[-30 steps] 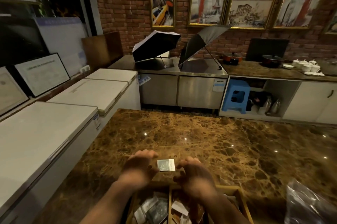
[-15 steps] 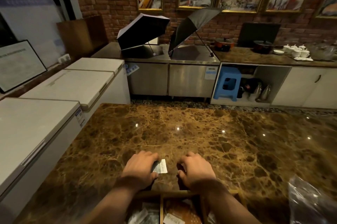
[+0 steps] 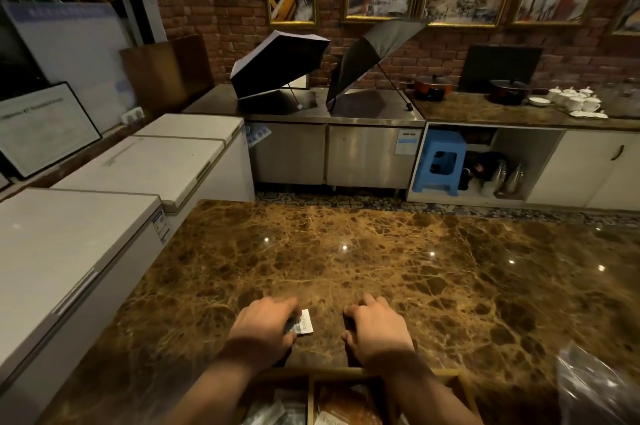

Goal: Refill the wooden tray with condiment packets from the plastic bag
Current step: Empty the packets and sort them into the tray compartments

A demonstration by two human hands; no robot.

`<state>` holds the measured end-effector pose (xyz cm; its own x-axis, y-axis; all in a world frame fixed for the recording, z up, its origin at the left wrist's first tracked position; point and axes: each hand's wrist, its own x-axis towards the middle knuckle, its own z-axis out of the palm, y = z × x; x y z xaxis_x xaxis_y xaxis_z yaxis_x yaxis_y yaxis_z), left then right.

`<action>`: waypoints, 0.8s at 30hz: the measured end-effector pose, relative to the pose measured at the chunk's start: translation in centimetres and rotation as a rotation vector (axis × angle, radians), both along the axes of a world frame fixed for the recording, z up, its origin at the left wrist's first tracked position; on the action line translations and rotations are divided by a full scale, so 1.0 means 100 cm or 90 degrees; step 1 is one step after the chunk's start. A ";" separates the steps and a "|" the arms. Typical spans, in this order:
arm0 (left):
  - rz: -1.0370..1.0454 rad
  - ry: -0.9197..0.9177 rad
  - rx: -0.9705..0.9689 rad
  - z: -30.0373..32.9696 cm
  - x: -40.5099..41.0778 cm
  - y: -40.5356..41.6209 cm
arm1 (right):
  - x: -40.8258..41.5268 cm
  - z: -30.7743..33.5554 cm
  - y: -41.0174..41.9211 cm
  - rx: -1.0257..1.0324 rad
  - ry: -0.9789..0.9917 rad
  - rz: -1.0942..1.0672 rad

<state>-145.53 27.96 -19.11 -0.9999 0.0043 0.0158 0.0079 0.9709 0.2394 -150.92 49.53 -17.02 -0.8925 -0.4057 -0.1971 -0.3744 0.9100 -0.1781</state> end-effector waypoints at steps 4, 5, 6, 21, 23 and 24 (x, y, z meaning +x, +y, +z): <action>0.011 0.052 0.007 0.003 0.011 -0.005 | -0.001 0.001 0.002 -0.003 -0.009 0.005; 0.018 0.064 0.013 0.008 0.014 -0.006 | 0.000 0.002 0.001 -0.002 -0.014 0.007; 0.020 0.086 0.013 0.015 0.015 -0.005 | -0.002 0.002 0.002 -0.001 -0.017 0.007; -0.042 0.141 -0.021 0.028 0.136 0.016 | 0.012 0.017 0.005 0.020 -0.086 0.010; -0.049 0.136 -0.041 0.028 0.144 0.017 | 0.017 0.021 0.006 0.016 -0.081 0.008; -0.051 0.132 -0.036 0.033 0.147 0.019 | 0.019 0.024 0.007 0.014 -0.076 0.005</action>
<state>-130.81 29.84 -15.80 -0.9718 0.0897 0.2183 0.1283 0.9771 0.1697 -149.05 50.23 -14.66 -0.8585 -0.4077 -0.3111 -0.3592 0.9110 -0.2026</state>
